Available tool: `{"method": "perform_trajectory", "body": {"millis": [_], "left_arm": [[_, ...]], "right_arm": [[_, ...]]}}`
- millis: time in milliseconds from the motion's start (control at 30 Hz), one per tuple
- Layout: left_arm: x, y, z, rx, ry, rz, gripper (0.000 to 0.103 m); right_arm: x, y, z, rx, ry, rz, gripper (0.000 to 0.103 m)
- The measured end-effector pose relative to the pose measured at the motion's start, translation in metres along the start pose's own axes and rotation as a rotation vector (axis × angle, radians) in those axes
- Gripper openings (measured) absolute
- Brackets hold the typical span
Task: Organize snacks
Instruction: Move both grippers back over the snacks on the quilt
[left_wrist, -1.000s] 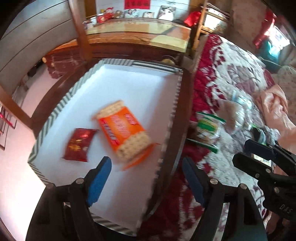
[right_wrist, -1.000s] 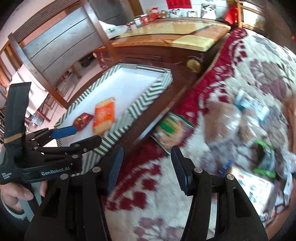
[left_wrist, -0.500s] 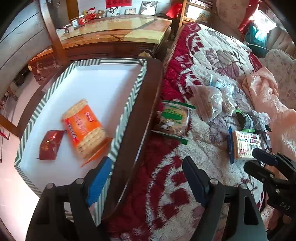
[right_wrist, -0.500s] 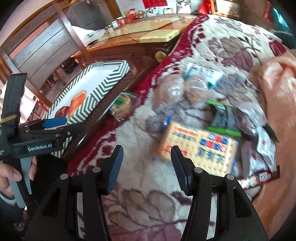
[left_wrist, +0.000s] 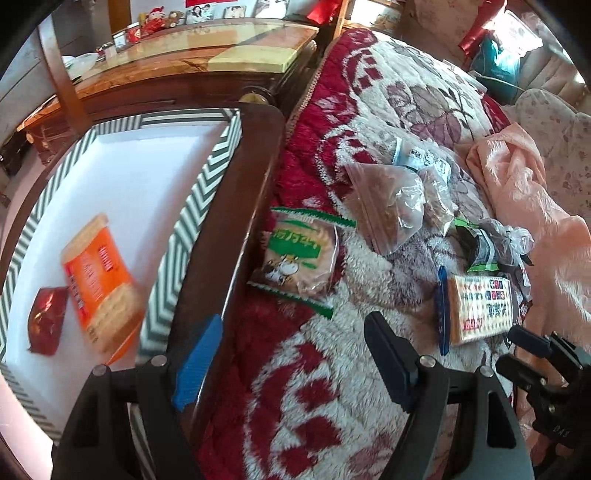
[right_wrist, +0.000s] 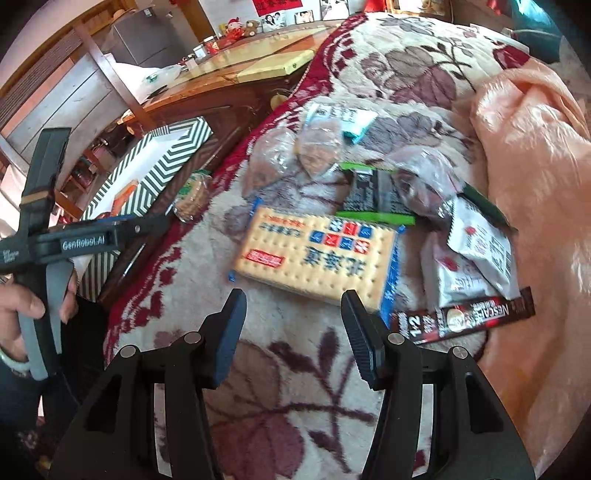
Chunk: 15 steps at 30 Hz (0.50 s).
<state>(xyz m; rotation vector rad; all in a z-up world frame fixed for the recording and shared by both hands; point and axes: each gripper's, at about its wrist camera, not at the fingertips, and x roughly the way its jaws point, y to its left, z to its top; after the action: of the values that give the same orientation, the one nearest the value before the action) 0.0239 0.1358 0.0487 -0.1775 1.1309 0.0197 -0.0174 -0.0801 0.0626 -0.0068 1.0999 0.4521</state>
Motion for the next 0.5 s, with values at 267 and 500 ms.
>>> {"method": "perform_trajectory", "body": {"millis": [267,500], "left_arm": [[0.01,-0.002,0.01,-0.008,0.021,-0.006,0.081],[0.011,-0.02,0.025,0.022,0.004,-0.029,0.081]], "right_arm": [[-0.005,-0.016,-0.005,0.03,-0.003,-0.003,0.056],[-0.009,-0.022,-0.003,0.036,-0.01,-0.011,0.056]]}}
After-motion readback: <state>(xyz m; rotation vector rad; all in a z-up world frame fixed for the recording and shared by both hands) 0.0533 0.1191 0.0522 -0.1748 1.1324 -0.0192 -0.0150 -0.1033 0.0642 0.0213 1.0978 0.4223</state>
